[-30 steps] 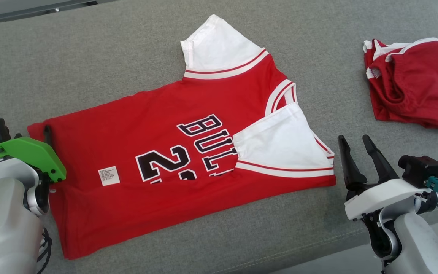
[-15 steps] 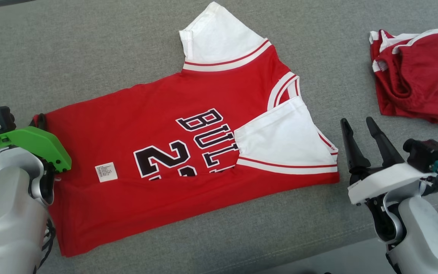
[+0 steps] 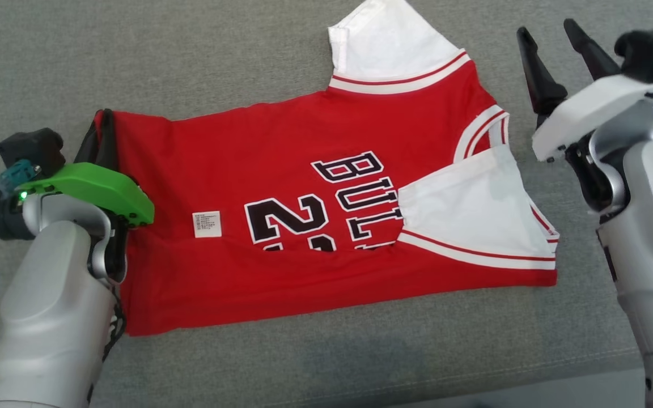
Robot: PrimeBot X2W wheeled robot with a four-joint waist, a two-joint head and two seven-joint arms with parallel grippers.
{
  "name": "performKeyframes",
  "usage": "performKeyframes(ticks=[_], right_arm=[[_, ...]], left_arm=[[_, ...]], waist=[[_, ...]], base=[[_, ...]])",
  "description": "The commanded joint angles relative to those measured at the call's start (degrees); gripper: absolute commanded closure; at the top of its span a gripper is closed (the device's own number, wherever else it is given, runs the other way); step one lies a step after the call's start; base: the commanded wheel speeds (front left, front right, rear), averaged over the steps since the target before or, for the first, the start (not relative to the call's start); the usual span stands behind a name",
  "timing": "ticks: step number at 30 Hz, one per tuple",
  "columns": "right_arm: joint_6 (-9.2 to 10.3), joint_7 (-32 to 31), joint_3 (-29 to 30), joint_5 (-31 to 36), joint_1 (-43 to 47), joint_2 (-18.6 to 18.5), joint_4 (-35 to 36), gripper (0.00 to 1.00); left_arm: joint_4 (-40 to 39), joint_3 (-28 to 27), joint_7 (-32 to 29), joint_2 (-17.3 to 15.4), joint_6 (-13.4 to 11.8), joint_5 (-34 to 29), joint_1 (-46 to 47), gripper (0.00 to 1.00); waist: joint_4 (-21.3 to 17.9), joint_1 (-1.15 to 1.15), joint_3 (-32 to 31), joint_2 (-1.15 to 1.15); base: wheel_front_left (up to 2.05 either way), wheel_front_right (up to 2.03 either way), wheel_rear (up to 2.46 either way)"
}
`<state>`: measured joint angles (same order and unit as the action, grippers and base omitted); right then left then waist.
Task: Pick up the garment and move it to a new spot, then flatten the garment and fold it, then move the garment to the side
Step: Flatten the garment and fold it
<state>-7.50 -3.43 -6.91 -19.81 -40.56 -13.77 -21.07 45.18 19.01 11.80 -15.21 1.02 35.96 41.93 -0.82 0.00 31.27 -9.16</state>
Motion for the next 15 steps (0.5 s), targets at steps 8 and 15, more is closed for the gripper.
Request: performKeyframes(ticks=[8, 15], right_arm=[[0.02, -7.5, -2.9, 2.1, -15.4, -1.7, -12.6, 0.00], [0.02, -8.8, -3.9, 2.9, -24.9, -1.5, -24.9, 0.00]], left_arm=[[-6.1, 2.4, 1.4, 4.9, -1.0, -1.2, 0.8, 1.00], [-5.7, 3.7, 2.1, 8.4, -1.1, -1.5, 3.5, 1.00]], waist=[[10.4, 0.00, 7.4, 0.00], [15.1, 0.00, 10.6, 0.00]], base=[[0.00, 0.00, 0.00], [0.00, 0.00, 0.00]])
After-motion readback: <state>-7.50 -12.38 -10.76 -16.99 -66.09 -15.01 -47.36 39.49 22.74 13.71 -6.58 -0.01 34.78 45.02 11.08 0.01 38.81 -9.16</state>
